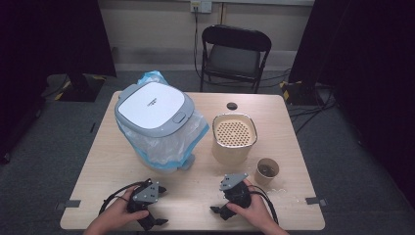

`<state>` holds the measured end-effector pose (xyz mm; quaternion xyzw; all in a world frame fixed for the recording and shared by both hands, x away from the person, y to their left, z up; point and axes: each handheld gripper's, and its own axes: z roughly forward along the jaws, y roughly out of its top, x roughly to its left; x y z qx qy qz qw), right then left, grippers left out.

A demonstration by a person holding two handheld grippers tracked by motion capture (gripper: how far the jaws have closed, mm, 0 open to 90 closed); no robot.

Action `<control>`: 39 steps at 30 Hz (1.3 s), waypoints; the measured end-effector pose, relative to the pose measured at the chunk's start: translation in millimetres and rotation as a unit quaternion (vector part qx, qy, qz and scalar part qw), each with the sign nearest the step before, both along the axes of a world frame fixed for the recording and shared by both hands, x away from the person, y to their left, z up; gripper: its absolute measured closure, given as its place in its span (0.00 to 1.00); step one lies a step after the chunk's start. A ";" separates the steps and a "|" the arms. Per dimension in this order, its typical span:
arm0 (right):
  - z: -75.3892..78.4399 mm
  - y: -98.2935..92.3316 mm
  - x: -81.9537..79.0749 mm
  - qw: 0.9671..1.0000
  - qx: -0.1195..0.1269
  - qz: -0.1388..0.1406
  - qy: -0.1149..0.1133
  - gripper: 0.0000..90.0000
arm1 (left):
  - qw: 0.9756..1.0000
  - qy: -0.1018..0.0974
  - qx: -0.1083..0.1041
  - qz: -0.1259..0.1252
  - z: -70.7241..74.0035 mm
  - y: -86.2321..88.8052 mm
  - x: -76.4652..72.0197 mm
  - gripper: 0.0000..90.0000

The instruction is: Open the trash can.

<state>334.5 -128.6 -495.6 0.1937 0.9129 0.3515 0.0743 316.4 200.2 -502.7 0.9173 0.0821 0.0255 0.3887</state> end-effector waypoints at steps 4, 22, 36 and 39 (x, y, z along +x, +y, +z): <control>8.7 2.1 2.9 1.000 0.008 0.003 0.019 0.15 | 1.000 -0.001 0.000 0.002 0.0 0.1 -0.1 0.00; 76.9 14.9 19.4 0.998 -0.032 0.050 0.018 0.19 | 1.000 0.000 0.000 0.002 0.0 0.1 -0.2 0.00; 124.5 22.5 33.7 0.997 -0.034 0.062 0.009 0.19 | 1.000 0.000 0.000 0.001 0.0 0.1 -0.2 0.00; 132.6 24.8 37.7 0.997 -0.034 0.064 0.008 0.19 | 1.000 -0.001 0.000 0.001 0.1 0.1 -0.1 0.00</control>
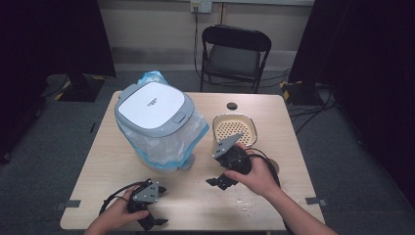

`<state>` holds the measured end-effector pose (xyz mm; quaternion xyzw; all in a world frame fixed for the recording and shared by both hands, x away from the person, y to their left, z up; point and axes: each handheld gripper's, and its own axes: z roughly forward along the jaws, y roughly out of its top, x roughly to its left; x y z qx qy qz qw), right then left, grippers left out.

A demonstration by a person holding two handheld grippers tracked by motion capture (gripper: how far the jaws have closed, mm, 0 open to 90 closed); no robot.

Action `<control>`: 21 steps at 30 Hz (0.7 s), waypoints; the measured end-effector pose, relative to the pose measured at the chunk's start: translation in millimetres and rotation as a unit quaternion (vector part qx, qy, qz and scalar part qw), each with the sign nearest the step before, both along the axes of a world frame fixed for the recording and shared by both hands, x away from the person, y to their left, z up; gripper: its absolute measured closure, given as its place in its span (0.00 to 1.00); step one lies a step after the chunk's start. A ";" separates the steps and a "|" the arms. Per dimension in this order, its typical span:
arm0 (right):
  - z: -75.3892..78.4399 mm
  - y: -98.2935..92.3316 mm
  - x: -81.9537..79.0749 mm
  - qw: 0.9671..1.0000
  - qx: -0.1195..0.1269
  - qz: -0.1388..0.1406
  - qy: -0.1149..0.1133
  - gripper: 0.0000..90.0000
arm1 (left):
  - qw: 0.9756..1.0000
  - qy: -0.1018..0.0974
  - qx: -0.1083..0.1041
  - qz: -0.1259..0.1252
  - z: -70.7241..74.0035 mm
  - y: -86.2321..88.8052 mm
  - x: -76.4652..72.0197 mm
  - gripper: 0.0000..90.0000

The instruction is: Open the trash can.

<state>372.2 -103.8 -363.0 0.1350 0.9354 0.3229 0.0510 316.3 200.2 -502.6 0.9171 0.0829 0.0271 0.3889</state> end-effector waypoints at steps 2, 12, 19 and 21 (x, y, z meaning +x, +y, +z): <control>5.3 2.1 2.3 1.000 0.001 0.001 0.001 0.20 | 1.000 -0.001 0.000 0.000 0.0 0.0 0.1 0.00; 30.7 12.2 9.9 1.000 0.005 0.012 0.000 0.20 | 1.000 -0.002 0.000 0.000 0.1 0.1 0.2 0.00; 42.3 17.9 15.0 1.000 0.006 0.019 0.000 0.20 | 1.000 -0.001 0.001 0.000 0.1 0.1 0.1 0.00; 45.3 19.0 16.3 1.000 0.001 0.019 0.000 0.20 | 1.000 -0.001 0.001 0.000 0.1 0.1 0.1 0.00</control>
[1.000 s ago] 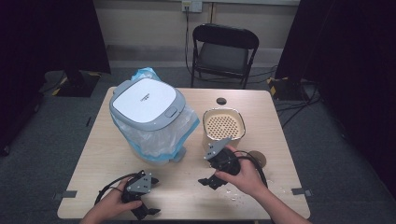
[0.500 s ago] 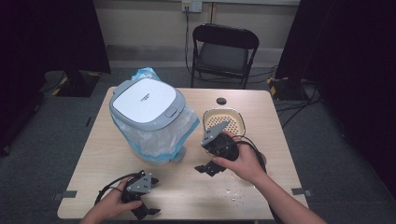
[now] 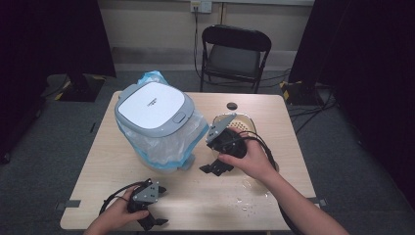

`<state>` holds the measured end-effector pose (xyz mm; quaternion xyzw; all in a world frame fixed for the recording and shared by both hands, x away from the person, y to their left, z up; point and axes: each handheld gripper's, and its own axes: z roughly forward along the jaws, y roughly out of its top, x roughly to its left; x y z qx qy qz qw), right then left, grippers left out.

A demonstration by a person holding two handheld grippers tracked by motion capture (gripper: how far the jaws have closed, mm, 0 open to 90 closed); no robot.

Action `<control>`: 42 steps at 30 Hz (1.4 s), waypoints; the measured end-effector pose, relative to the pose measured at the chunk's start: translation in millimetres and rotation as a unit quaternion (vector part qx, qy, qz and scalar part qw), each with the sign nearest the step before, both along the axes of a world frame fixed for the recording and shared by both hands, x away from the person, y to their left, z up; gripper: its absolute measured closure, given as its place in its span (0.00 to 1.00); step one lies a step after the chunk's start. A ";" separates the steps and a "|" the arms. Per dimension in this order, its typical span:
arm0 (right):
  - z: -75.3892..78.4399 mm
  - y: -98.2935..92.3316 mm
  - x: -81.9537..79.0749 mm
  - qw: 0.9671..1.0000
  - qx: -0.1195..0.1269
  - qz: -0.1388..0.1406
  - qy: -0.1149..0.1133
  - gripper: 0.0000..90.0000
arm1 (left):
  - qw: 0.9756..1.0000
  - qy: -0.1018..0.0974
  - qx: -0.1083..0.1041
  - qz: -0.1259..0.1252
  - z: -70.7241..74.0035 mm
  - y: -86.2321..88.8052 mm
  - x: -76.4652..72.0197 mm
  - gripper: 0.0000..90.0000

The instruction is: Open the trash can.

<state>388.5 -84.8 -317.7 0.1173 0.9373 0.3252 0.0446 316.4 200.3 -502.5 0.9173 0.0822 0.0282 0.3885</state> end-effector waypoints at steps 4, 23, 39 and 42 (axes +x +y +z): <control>7.0 1.4 3.6 1.000 0.003 0.002 0.001 0.20 | 1.000 0.000 0.000 0.000 0.0 0.0 -0.1 0.00; 39.4 11.2 15.2 1.000 0.005 0.010 0.000 0.20 | 1.000 0.003 0.002 0.000 0.7 0.1 -0.1 0.00; 58.4 22.3 25.2 1.000 0.001 0.010 -0.001 0.20 | 1.000 0.002 0.003 0.000 0.8 0.0 -0.1 0.00; 61.4 24.8 26.5 1.000 -0.001 0.008 0.000 0.20 | 1.000 0.002 0.003 0.000 0.8 0.1 -0.1 0.00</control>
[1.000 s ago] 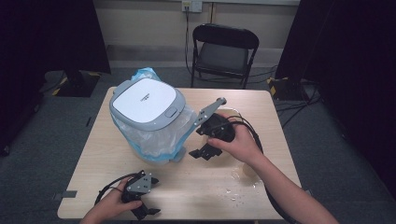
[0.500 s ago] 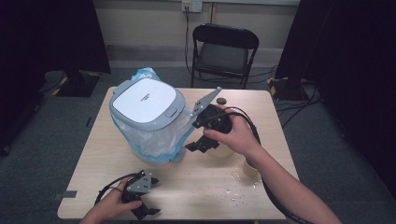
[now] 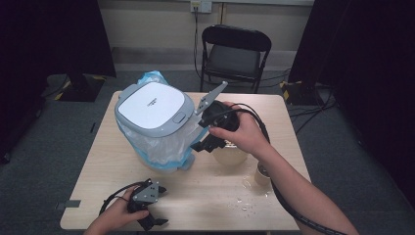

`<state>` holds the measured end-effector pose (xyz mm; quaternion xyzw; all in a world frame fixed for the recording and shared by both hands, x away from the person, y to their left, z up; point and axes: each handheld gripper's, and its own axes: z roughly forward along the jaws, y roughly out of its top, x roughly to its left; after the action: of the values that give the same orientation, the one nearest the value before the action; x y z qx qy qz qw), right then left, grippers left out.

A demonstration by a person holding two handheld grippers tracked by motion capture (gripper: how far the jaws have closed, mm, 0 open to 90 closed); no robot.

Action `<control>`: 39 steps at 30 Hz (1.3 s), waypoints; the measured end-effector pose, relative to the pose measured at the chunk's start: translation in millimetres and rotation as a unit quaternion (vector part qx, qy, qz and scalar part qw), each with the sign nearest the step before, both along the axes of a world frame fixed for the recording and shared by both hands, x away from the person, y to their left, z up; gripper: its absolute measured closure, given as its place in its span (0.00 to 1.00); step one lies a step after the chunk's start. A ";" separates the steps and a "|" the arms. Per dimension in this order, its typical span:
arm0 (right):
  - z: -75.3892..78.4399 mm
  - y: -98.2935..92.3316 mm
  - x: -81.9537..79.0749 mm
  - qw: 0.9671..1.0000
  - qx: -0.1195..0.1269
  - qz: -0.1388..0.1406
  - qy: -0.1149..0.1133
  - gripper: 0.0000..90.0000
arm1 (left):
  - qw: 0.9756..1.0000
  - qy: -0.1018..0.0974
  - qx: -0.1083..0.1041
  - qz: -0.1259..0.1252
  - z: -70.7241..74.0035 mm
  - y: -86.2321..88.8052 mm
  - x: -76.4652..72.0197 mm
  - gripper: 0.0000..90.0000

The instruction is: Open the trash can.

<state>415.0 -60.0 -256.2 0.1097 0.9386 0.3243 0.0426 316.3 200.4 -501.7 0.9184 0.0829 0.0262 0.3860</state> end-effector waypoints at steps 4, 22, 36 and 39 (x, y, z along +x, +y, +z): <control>3.7 3.3 2.2 1.000 -0.001 0.002 -0.001 0.20 | 1.000 0.000 0.000 0.000 0.0 0.0 -0.1 0.00; 13.8 25.0 9.9 1.000 0.007 0.012 -0.006 0.20 | 1.000 0.000 0.000 0.000 0.0 0.0 -0.1 0.00; 16.5 41.7 15.4 1.000 0.015 0.022 -0.010 0.20 | 1.000 0.000 -0.001 0.001 0.0 0.0 -0.2 0.00; 16.7 45.8 15.8 1.000 0.012 0.023 -0.010 0.20 | 1.000 0.000 0.000 0.001 0.0 0.0 -0.2 0.00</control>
<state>430.8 -14.3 -239.5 0.0848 0.9363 0.3380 0.0434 316.1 200.3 -501.8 0.9181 0.0836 0.0264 0.3864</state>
